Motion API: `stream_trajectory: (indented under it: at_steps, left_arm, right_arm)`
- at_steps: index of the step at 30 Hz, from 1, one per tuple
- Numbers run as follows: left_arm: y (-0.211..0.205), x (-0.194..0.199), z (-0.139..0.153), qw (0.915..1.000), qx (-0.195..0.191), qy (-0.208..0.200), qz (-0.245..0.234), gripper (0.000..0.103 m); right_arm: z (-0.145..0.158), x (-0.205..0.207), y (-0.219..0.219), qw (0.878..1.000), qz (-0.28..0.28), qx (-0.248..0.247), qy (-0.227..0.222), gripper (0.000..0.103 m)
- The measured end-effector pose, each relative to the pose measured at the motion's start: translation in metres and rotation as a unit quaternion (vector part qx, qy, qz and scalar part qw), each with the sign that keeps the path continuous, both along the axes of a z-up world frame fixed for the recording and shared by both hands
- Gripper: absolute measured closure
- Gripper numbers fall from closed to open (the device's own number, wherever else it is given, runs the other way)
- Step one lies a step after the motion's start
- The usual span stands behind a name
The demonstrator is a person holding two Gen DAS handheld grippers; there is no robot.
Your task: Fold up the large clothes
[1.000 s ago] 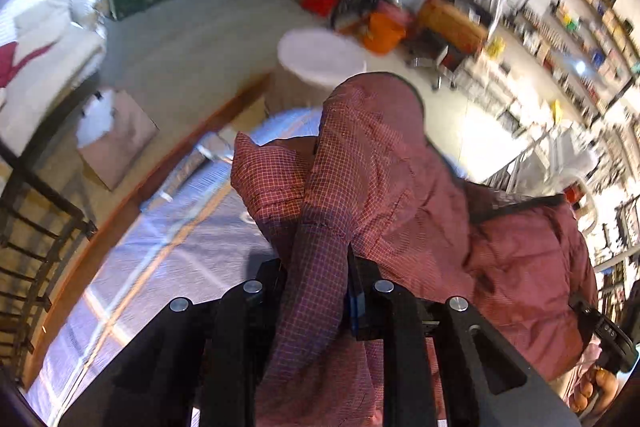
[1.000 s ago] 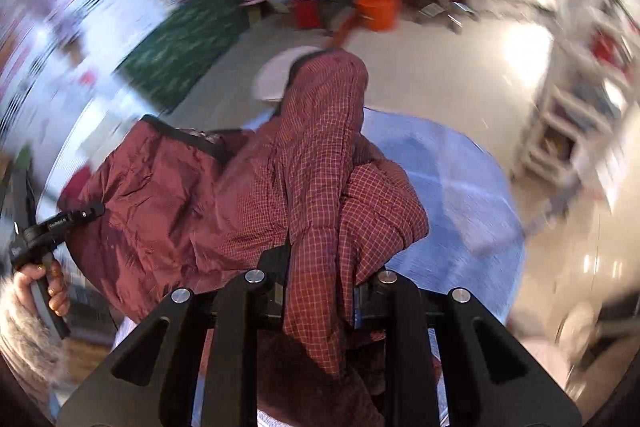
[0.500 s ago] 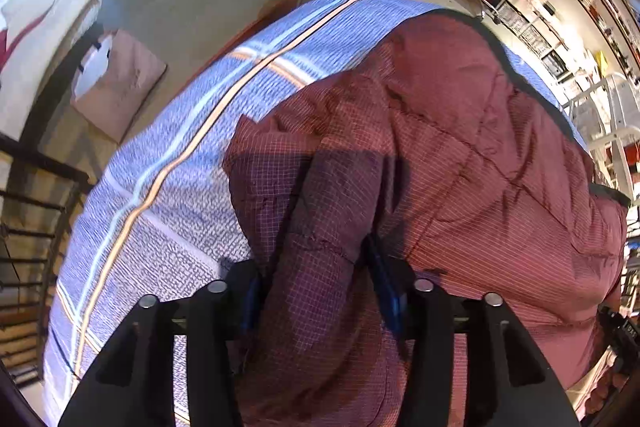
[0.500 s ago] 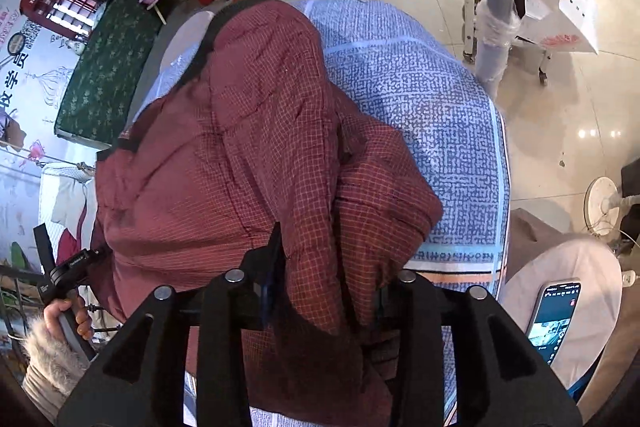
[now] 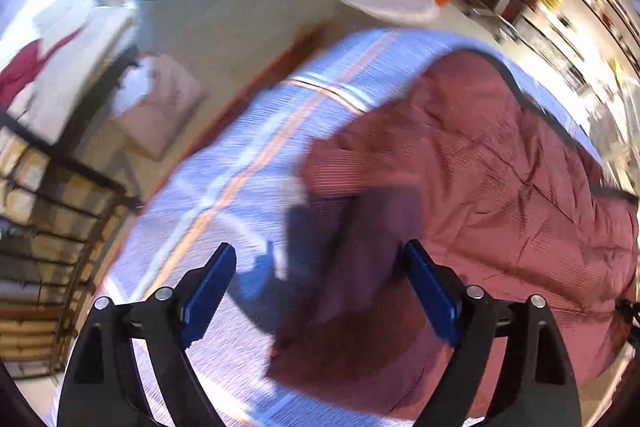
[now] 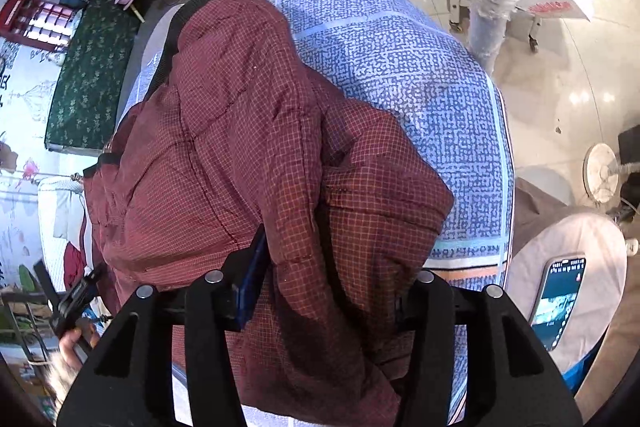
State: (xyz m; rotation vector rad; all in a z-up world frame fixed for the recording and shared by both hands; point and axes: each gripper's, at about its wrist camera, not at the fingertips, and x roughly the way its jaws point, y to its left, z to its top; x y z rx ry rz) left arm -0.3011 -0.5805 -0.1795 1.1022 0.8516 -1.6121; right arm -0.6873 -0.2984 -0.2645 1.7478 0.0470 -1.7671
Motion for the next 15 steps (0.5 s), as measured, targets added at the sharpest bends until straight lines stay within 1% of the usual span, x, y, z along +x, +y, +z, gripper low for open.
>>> stream_trajectory:
  at_steps: [2,6,11,15]
  left_arm:
    - [0.006,0.02,0.009,0.9997,-0.007,0.003,0.022,0.018]
    - [0.019,0.067,0.02,0.9973,-0.012,-0.023,0.069,0.018]
    - [0.051,0.118,0.034,0.9924,-0.009,-0.012,0.122,0.018]
    - [0.081,0.136,0.034,0.9903,0.0,-0.01,0.139,0.018]
  right_arm:
    - [0.001,-0.003,-0.001,1.0,-0.01,0.008,-0.005,0.045]
    - [0.008,-0.003,0.001,1.0,-0.012,0.018,-0.009,0.045]
    - [0.021,0.0,0.012,1.0,-0.012,0.02,-0.004,0.045]
    - [0.032,0.002,0.018,0.999,-0.005,0.03,0.014,0.045]
